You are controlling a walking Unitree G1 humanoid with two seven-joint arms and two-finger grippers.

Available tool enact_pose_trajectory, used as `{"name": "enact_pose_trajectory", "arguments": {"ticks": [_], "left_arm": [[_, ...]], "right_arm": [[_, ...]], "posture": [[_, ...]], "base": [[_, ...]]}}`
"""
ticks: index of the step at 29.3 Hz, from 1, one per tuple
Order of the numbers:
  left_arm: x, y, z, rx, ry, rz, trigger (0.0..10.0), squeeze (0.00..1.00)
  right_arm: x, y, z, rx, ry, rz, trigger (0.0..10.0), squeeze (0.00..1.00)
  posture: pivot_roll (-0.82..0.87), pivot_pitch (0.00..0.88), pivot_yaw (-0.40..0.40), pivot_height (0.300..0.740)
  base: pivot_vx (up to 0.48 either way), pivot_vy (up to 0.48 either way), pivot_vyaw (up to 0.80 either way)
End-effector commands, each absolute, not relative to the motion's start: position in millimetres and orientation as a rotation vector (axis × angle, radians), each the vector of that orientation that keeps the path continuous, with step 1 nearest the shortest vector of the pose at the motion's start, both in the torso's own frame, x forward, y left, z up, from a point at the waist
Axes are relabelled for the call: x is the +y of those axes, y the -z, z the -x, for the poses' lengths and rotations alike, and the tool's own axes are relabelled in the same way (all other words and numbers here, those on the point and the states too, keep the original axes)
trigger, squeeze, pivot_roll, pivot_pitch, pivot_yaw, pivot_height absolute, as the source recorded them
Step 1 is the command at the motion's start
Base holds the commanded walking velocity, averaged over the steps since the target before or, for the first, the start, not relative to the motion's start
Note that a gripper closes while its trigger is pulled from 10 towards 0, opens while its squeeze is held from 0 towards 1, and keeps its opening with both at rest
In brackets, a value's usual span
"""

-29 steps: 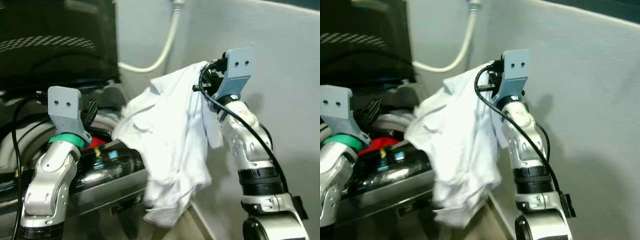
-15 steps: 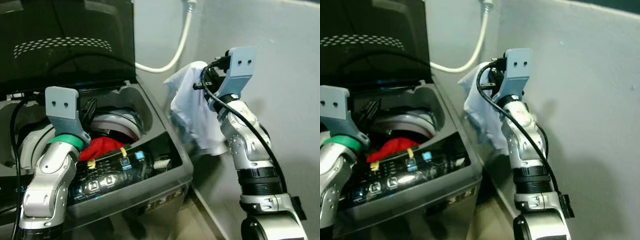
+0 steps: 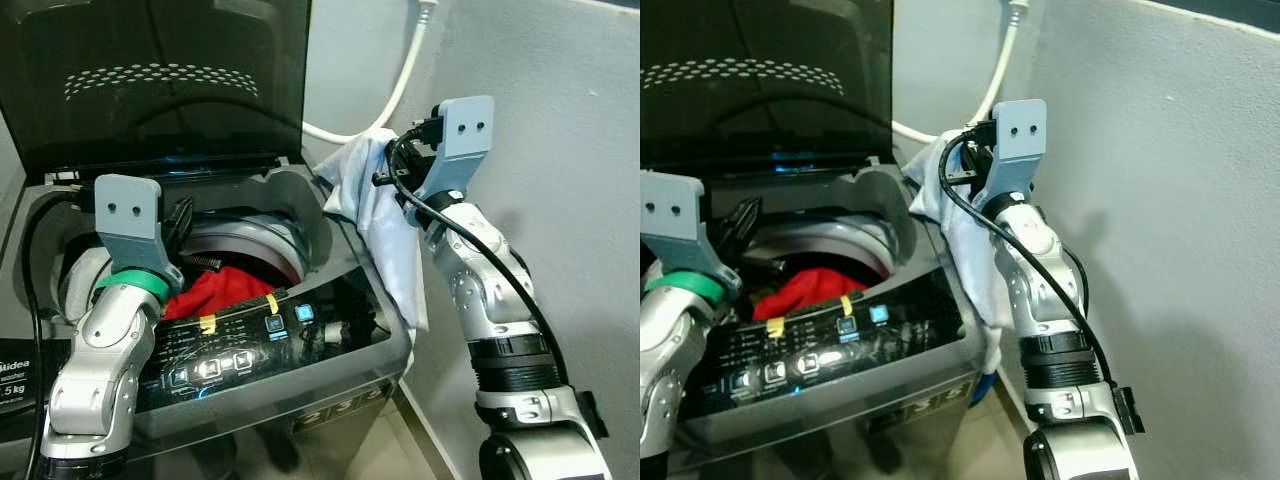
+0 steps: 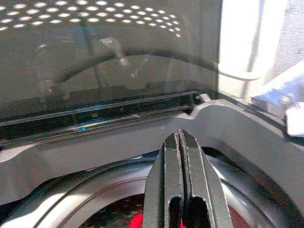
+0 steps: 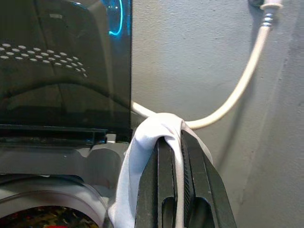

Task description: Clothes washing

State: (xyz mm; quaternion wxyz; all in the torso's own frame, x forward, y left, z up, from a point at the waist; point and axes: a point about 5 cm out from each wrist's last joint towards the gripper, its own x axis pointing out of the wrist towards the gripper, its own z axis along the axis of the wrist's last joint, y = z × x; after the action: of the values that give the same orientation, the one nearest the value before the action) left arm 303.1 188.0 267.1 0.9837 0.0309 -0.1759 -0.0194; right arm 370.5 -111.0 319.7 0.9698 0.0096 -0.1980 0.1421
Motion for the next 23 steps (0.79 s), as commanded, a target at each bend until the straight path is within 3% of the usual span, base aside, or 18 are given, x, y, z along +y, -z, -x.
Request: {"name": "enact_pose_trajectory", "arguments": {"ticks": [1,8,10,13,18,23], "left_arm": [[186.3,-264.1,-301.8,-0.339,0.046,-0.058,10.0,0.00],[184.5,-265.9,-301.9,-0.344,0.054,-0.057,10.0,0.00],[184.0,-266.9,-301.8,-0.346,0.058,-0.053,10.0,0.00],[183.6,-267.0,-301.6,-0.347,0.060,-0.052,10.0,0.00],[183.3,-266.9,-301.5,-0.347,0.062,-0.053,10.0,0.00],[183.8,-267.1,-301.5,-0.346,0.060,-0.052,10.0,0.00]], "right_arm": [[-108.7,-326.3,-368.8,-0.425,-0.301,-0.008,10.0,0.00],[-103.8,-337.3,-363.5,-0.481,-0.337,-0.042,10.0,0.00],[-105.7,-356.6,-357.0,-0.553,-0.355,-0.160,10.0,0.00],[-107.6,-368.2,-353.4,-0.585,-0.359,-0.196,10.0,0.00],[-106.5,-381.1,-349.3,-0.606,-0.365,-0.165,10.0,0.00],[-106.8,-356.6,-362.9,-0.477,-0.290,-0.062,10.0,0.00]], "posture": [[0.02,0.039,-0.019,0.740],[0.02,0.040,-0.019,0.740],[0.02,0.040,-0.018,0.740],[0.02,0.039,-0.018,0.740],[0.02,0.034,-0.020,0.740],[0.03,0.027,-0.027,0.740]], "base": [[0.000,0.000,0.80],[0.000,0.000,0.80],[0.000,0.000,0.80],[0.000,0.000,0.80],[0.000,0.000,0.80],[0.000,0.000,0.64]]}}
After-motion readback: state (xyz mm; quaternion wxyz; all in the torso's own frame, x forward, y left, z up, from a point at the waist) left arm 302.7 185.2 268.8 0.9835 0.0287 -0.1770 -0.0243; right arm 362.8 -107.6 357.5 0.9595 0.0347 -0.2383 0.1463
